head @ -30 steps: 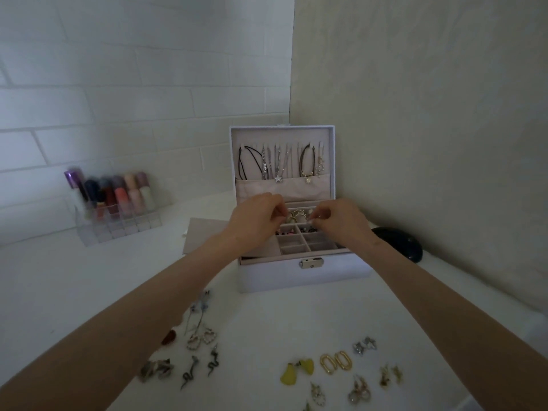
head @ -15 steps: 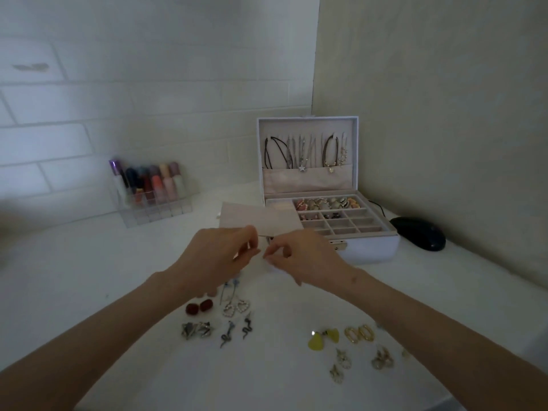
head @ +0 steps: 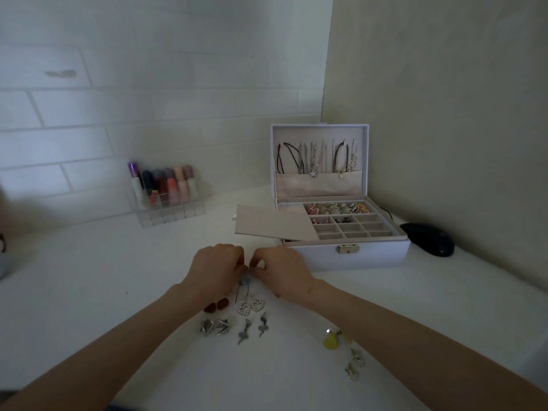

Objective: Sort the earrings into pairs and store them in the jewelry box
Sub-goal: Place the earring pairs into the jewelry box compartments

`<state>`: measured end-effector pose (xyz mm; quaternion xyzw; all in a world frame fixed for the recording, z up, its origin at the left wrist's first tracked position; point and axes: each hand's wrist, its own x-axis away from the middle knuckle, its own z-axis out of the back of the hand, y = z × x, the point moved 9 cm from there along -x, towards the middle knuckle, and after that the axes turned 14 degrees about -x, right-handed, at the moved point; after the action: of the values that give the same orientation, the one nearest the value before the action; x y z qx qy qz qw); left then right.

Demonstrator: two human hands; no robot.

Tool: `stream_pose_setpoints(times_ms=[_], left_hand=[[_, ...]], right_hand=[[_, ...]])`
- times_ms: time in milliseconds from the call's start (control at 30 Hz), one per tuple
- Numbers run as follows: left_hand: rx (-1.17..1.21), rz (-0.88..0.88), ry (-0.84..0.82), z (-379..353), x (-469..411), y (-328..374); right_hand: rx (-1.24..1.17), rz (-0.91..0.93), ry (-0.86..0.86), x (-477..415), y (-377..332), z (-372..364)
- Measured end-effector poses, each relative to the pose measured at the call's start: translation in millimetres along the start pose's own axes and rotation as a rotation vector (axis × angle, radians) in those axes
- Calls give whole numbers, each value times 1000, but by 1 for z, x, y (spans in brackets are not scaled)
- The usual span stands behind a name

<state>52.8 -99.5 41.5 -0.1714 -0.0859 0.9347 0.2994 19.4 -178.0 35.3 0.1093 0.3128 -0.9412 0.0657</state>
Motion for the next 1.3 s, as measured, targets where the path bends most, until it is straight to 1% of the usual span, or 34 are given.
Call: stream_pose_setpoints(times_ms=[67, 233, 400, 533, 600, 767, 967, 1133, 1300], left_hand=[[16, -3, -2, 1, 1, 1], [60, -8, 61, 11, 3, 4], [148, -7, 176, 35, 11, 11], [242, -43, 316, 60, 10, 20], [254, -51, 339, 69, 6, 24], [314, -32, 344, 84, -17, 36], [402, 5, 223, 81, -62, 53], [394, -18, 199, 81, -92, 72], [406, -81, 199, 88, -113, 97]], right_hand=[[-36, -15, 22, 0, 3, 2], [-96, -8, 92, 7, 5, 12], [-128, -21, 135, 16, 10, 38], [-134, -22, 190, 23, 14, 66], [-168, -41, 219, 26, 20, 80], [-216, -92, 284, 25, 42, 113], [-321, -181, 369, 22, 74, 149], [-417, -285, 451, 18, 113, 175], [-411, -342, 515, 20, 140, 196]])
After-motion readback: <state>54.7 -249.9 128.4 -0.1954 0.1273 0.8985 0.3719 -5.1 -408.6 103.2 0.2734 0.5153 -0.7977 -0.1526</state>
